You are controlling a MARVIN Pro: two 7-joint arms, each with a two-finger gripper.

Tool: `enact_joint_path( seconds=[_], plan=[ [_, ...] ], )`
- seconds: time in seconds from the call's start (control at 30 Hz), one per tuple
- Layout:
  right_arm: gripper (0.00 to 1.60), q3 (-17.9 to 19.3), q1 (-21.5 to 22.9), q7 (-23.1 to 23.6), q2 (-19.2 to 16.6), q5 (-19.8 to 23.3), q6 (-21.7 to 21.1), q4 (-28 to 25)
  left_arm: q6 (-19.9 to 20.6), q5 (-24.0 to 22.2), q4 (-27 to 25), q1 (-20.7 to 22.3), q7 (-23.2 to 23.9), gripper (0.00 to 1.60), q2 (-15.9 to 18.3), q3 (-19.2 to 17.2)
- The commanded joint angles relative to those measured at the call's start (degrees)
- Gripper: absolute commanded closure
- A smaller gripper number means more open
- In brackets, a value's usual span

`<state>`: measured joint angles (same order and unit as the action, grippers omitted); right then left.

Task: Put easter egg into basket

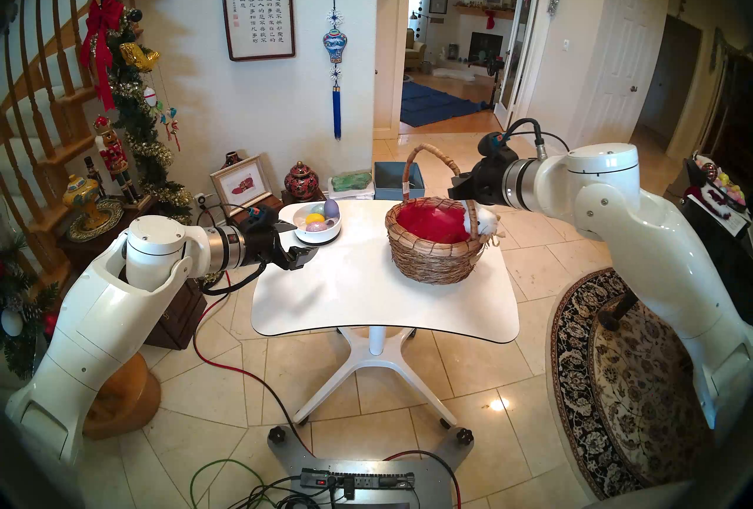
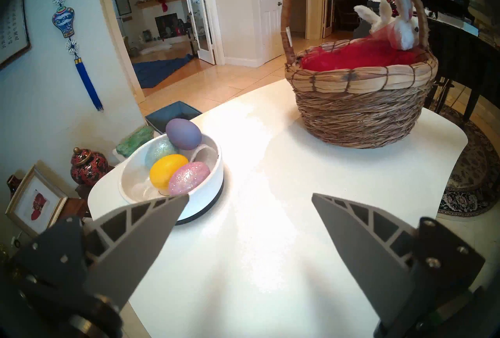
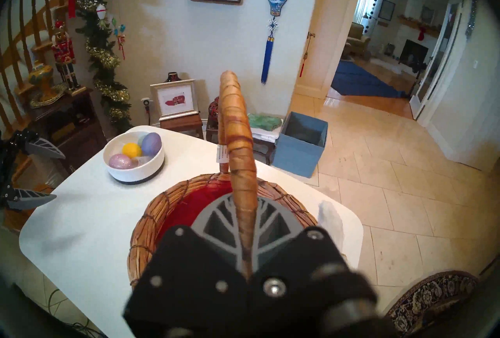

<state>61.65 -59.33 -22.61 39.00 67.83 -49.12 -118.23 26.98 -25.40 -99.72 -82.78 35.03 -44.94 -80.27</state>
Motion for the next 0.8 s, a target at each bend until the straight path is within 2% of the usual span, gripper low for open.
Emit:
enact_joint_path(
  seconds=[0.0, 0.77],
  plan=[
    [1.60, -1.34, 6.60, -1.02, 4.31, -3.49, -0.08, 0.94, -0.06, -0.05, -0.19, 0.53, -0.03, 0.00, 0.04, -0.29],
    [1.60, -6.02, 12.61, -1.54, 10.14, -7.74, 0.53, 5.75, -0.05, -0.05, -0.19, 0.55, -0.02, 0.00, 0.04, -0.29]
  ],
)
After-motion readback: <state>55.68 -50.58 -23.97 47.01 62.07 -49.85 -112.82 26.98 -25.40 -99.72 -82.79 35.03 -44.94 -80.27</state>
